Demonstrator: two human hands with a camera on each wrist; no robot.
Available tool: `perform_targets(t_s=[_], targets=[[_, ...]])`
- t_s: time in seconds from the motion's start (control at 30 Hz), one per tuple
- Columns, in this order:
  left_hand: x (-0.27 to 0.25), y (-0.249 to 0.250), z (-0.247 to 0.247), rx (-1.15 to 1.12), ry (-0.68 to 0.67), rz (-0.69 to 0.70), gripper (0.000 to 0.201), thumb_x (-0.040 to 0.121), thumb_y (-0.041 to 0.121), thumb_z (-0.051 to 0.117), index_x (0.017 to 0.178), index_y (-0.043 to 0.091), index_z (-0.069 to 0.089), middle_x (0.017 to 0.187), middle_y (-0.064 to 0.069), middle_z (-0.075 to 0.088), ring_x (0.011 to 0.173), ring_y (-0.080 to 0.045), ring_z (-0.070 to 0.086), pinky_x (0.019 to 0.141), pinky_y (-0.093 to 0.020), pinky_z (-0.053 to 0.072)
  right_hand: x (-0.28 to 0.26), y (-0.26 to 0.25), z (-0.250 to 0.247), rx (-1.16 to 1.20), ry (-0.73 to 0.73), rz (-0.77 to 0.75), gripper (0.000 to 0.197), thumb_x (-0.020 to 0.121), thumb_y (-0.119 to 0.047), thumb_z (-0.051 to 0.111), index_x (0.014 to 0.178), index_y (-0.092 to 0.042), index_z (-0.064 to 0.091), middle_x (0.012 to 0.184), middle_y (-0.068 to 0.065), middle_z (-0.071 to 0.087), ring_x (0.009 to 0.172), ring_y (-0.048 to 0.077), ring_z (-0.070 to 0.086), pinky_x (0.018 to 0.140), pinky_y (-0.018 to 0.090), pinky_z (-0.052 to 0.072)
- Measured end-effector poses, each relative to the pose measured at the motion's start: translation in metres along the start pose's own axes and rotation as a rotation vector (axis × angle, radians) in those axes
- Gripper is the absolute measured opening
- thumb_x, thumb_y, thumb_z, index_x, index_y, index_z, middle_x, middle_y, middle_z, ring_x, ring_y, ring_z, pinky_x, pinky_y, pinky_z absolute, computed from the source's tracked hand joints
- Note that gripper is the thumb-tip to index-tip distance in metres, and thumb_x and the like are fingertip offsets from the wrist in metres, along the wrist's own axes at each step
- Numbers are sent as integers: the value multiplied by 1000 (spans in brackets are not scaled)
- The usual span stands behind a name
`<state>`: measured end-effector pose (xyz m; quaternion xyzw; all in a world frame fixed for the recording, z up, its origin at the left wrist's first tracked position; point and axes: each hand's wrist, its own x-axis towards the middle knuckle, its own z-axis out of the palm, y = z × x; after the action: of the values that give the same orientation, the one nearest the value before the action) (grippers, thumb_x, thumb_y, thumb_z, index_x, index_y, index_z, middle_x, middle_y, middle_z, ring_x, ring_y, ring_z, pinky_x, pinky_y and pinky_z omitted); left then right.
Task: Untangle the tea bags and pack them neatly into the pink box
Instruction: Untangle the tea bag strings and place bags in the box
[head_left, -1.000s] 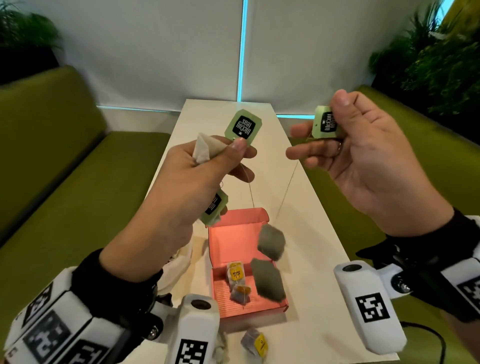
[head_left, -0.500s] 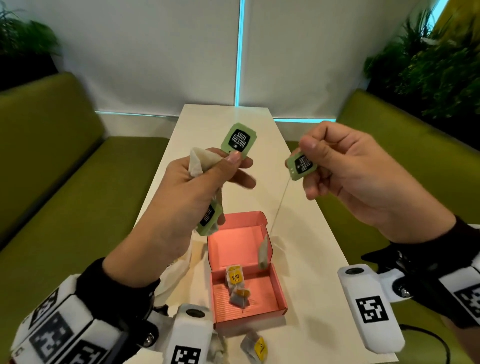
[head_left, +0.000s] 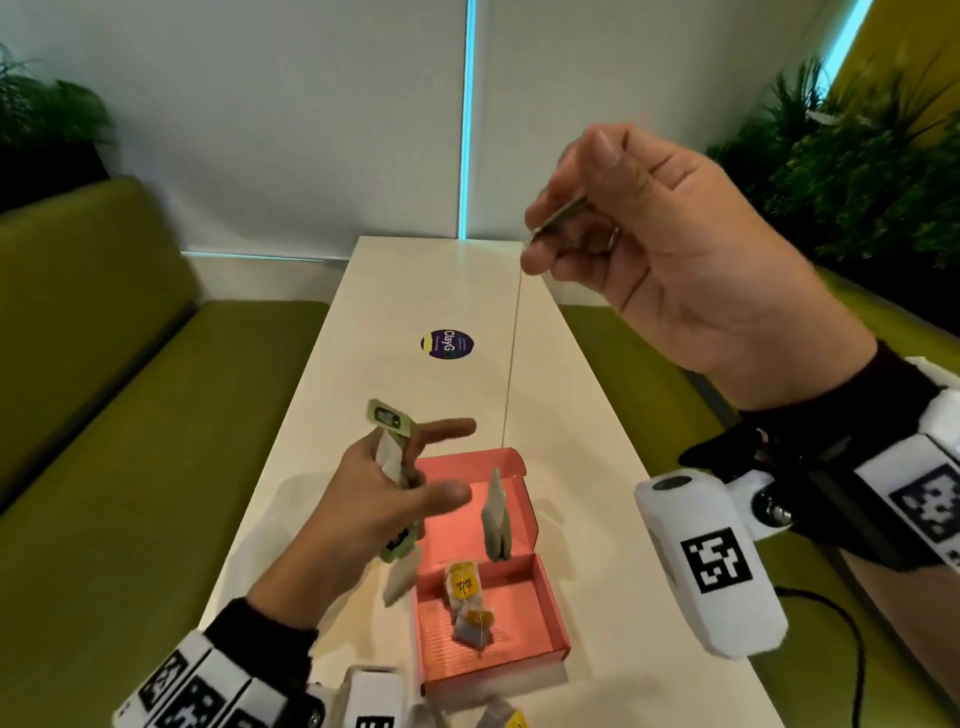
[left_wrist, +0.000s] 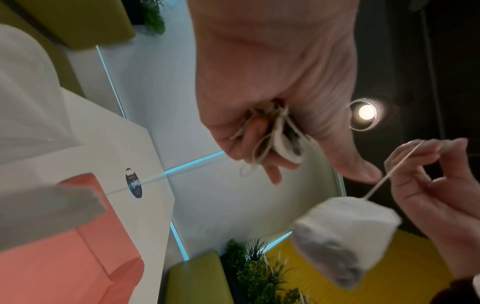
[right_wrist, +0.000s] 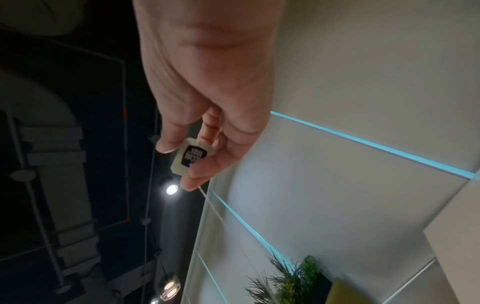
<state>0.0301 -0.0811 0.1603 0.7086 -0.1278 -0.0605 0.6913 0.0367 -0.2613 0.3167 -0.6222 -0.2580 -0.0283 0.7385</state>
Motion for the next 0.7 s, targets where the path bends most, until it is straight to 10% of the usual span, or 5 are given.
perform_targets(t_s=[0.1, 0.27, 0.4, 0.47, 0.7], targets=[[-3, 9, 5, 60, -148, 21, 40, 68, 14, 79, 106, 23, 71, 44, 11, 43, 41, -5, 41, 49, -12, 35, 3, -10, 4, -13, -19, -16, 24, 64, -33, 56, 72, -11, 51, 63, -1, 63, 53, 11, 63, 51, 17, 49], [0, 11, 13, 119, -185, 89, 20, 74, 4, 72, 94, 7, 69, 48, 16, 55, 46, -11, 36, 51, -10, 36, 2, -15, 2, -2, -15, -12, 11, 68, -20, 59, 70, -13, 52, 62, 0, 63, 52, 12, 63, 51, 16, 50], [2, 10, 16, 60, -156, 167, 23, 65, 28, 84, 77, 17, 69, 66, -32, 49, 49, -14, 42, 51, -19, 41, 1, -16, -7, -2, 1, -13, 10, 67, -9, 61, 73, -11, 53, 62, -1, 64, 54, 12, 64, 57, 18, 51], [3, 7, 16, 65, -136, 156, 21, 59, 38, 79, 68, 27, 64, 75, -35, 52, 55, -21, 45, 51, -25, 42, 2, -15, -12, -18, 15, -22, 14, 68, -4, 61, 76, -11, 53, 63, -1, 64, 55, 11, 64, 60, 19, 52], [-1, 14, 15, 44, -156, 144, 20, 75, -1, 73, 79, 18, 73, 60, 9, 64, 48, 3, 53, 50, -7, 40, -1, -11, -34, -241, 88, -30, 29, 63, -8, 66, 91, -10, 60, 90, 4, 65, 65, 9, 67, 72, 20, 54]])
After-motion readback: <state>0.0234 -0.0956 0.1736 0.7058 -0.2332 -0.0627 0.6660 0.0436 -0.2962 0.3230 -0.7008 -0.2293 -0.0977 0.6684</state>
